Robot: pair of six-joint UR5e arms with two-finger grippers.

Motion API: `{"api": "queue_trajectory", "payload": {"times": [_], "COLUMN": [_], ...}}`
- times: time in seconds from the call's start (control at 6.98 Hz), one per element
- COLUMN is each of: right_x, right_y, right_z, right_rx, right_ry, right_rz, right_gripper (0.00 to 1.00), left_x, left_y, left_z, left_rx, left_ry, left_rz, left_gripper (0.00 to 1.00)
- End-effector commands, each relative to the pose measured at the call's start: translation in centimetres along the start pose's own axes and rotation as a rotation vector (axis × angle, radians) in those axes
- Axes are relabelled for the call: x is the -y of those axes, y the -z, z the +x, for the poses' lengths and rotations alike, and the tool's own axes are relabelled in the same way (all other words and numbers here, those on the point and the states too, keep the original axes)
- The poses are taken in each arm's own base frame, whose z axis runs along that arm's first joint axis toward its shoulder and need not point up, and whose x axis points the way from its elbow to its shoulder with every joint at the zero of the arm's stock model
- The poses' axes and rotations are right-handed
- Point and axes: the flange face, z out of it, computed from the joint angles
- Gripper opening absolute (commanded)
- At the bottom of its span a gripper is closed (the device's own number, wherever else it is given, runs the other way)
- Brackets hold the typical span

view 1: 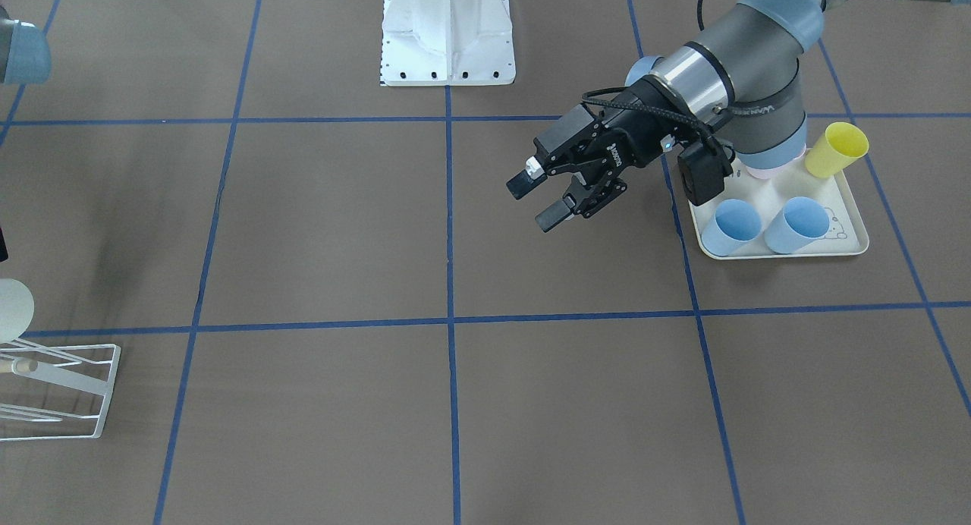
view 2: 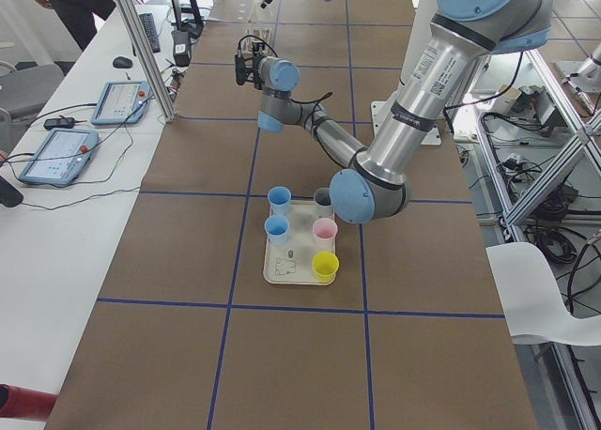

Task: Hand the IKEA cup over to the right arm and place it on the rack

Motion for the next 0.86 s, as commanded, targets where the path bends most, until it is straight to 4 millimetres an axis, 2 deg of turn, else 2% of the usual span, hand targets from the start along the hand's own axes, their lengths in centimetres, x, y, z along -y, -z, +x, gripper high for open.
{"api": "queue_trajectory", "payload": {"times": [0.0, 0.57, 0.72], "right_x": [-0.2, -1.7, -1.9], "right_y": [-0.7, -1.8, -2.2], "right_z": [0.4, -0.1, 0.1], "right_rx": [-0.026, -0.024, -0.030], "right_ry": [0.000, 0.009, 0.009], "right_rz": [0.014, -0.017, -0.023], "right_gripper": [0.00, 0.01, 0.21], "left_x": [0.0, 0.0, 0.1], "left_y": [-0.1, 0.0, 0.1], "left_z": [-0.1, 0.0, 0.1], "left_rx": [0.002, 0.000, -0.001], "left_ry": [0.001, 0.000, -0.001], "left_rz": [0.000, 0.001, 0.002], "left_gripper": [0.88, 0.88, 0.88]}}
